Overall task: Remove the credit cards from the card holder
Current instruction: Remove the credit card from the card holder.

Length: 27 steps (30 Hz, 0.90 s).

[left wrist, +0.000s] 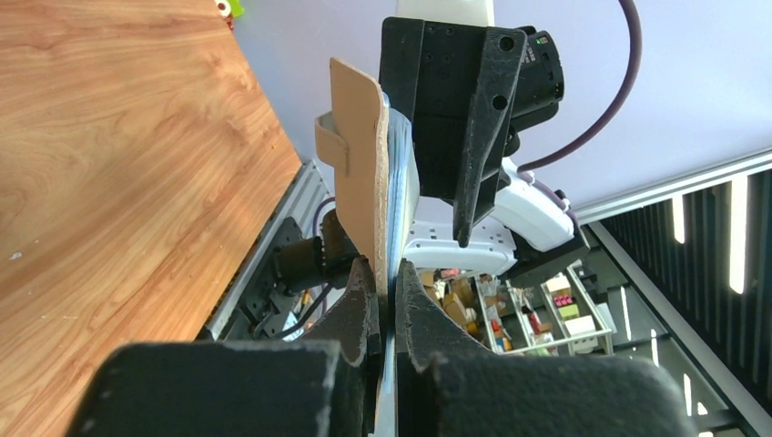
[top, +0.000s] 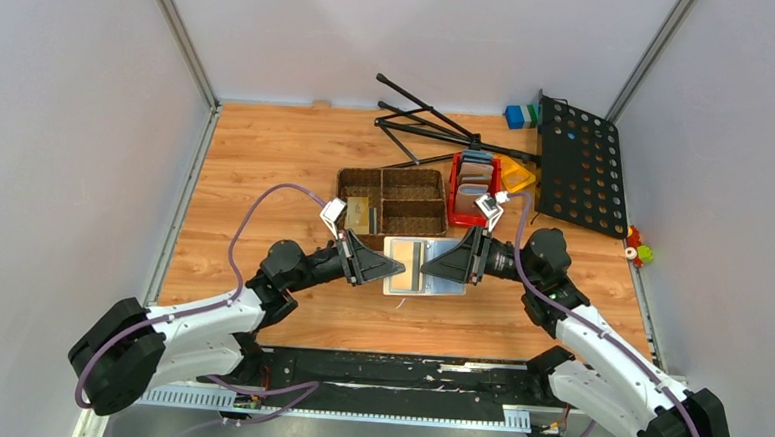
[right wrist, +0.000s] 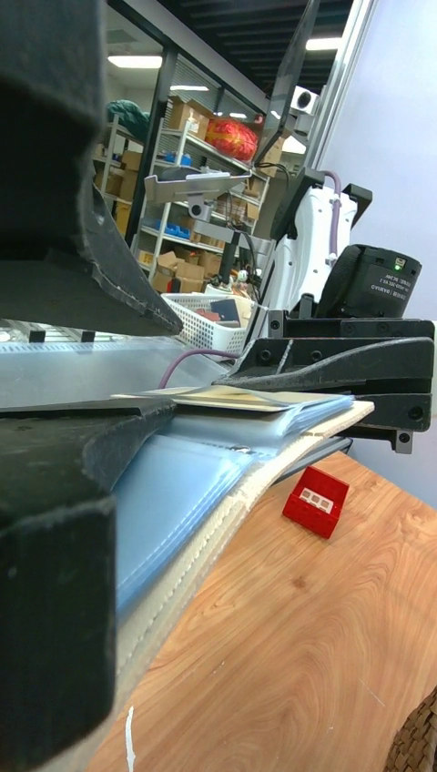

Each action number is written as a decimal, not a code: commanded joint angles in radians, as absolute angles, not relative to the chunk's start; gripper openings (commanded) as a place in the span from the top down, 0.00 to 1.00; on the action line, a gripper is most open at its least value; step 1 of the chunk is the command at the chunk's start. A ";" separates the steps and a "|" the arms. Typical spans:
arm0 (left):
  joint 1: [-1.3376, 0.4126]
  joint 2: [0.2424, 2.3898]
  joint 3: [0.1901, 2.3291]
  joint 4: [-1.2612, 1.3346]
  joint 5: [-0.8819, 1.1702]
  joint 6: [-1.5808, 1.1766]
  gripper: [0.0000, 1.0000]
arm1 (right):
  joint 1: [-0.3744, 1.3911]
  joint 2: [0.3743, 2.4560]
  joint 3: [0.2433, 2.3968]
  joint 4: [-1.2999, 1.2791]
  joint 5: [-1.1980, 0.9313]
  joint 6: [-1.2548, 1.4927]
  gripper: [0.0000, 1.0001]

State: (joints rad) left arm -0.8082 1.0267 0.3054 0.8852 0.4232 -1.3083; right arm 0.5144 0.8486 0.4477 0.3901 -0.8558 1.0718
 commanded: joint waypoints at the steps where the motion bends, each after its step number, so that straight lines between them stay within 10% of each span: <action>1: -0.816 1.029 0.334 1.073 0.484 -1.351 1.00 | 0.514 0.872 0.450 0.409 -0.849 1.063 0.67; 27: -0.836 1.137 0.342 1.273 0.512 -1.424 1.00 | 0.524 0.895 0.422 0.642 -0.876 1.155 0.74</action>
State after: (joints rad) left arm -0.7998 1.1221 0.3000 1.1233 0.4675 -1.3937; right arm 0.5083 0.8806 0.4103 0.6682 -0.9028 1.1881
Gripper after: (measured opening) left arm 0.029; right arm 0.262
